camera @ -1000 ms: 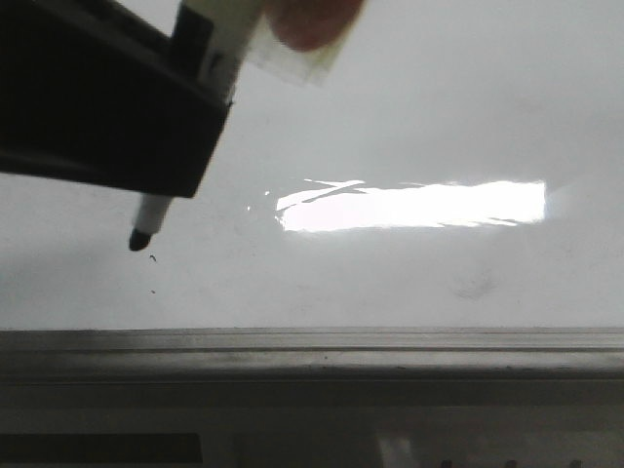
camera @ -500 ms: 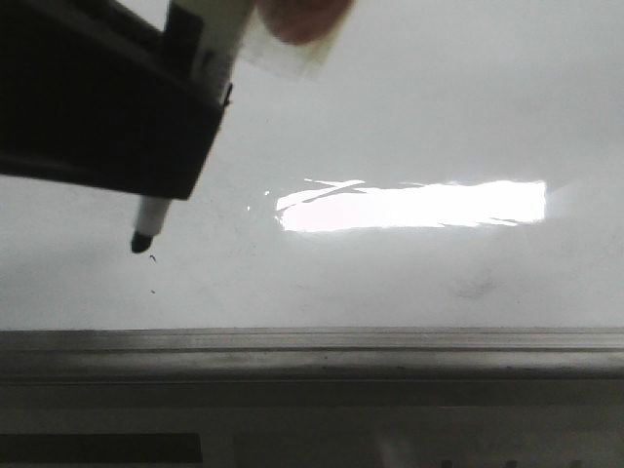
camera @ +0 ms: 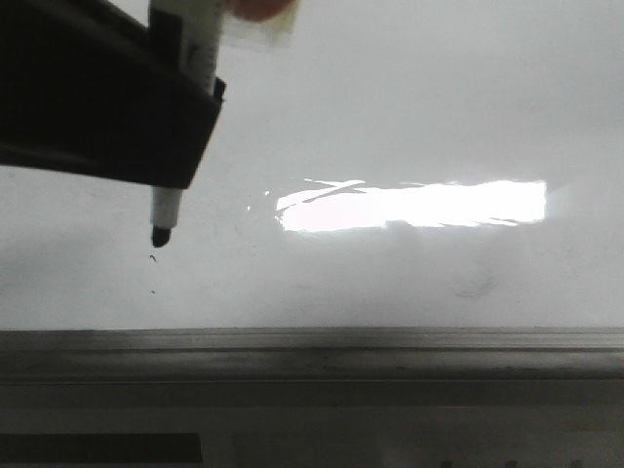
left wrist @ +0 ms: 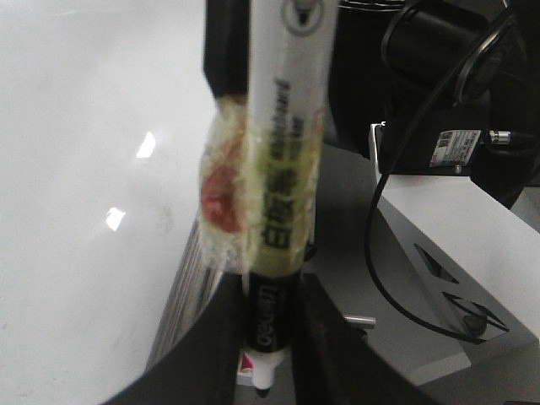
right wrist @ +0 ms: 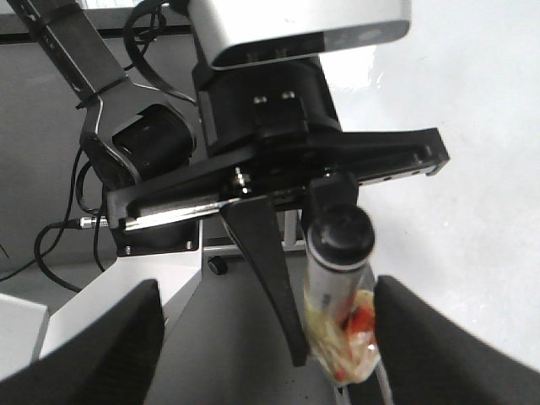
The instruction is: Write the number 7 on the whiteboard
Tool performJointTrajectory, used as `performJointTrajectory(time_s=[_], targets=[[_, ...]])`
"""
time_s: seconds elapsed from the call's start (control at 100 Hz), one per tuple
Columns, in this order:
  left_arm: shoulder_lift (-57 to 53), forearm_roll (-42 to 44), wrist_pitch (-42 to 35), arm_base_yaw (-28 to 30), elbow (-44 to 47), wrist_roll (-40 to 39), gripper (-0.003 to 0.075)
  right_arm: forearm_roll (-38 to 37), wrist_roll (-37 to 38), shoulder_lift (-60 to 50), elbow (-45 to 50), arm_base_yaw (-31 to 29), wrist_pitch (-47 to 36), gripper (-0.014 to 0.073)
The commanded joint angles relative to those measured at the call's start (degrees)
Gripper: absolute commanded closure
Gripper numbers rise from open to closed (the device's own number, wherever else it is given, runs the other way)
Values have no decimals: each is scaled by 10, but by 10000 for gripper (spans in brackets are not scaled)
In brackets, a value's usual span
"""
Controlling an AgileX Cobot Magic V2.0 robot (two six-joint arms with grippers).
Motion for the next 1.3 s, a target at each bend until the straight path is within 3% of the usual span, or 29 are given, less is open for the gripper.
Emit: performJointTrajectory(time_s=[0.0, 0.26, 0.64, 0.87, 0.99, 1.23, 1.29], targets=[[-9, -35, 48, -4, -18, 2, 740, 25, -10, 0, -21, -2, -37, 115], [-9, -35, 89, -4, -18, 2, 741, 24, -10, 0, -21, -2, -31, 115], [-9, -39, 88, -4, -18, 3, 740, 25, -10, 19, -21, 0, 28, 115], [-9, -44, 88, -4, -18, 3, 740, 67, -39, 44, -21, 5, 24, 123], [-9, -60, 88, -4, -18, 3, 740, 67, -39, 47, -21, 16, 26, 230], [-9, -69, 87, -4, -18, 3, 741, 67, -39, 47, -21, 22, 40, 652], [-9, -69, 79, -4, -18, 3, 740, 67, -39, 47, -21, 22, 53, 664]])
